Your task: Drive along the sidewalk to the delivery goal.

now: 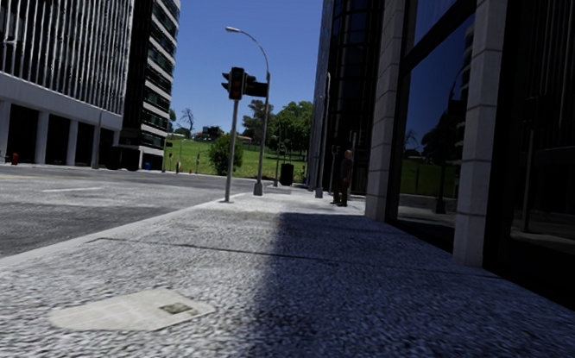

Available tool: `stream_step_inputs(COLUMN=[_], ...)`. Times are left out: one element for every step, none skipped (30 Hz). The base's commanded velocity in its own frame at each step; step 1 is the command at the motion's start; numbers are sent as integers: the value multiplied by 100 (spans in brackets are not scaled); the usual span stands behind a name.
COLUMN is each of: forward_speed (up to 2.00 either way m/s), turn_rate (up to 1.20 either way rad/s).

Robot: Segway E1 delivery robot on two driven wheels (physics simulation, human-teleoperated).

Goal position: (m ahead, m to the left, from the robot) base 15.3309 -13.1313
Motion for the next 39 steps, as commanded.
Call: stream_step_inputs(forward_speed=[200, 200, 200, 200, 200, 200, 200, 200, 200, 200, 200, 200, 200, 200, 200, 200, 200, 200, 200, 200, 200, 200, 200, 200, 200, 200, 200, 200, 200, 200, 200, 200, 200, 200, 200, 200, 200, 200, 200], turn_rate=[0, 0, 0, 0, 0, 0, 0, 0, 0, 0, 0, 0, 0, 0, 0, 0, 0, 0, 0, 0, 0, 0, 0, 0, 0, 0, 0, 0, 0, 0, 0, 0, 0, 0, 0, 0, 0, 0, 0])
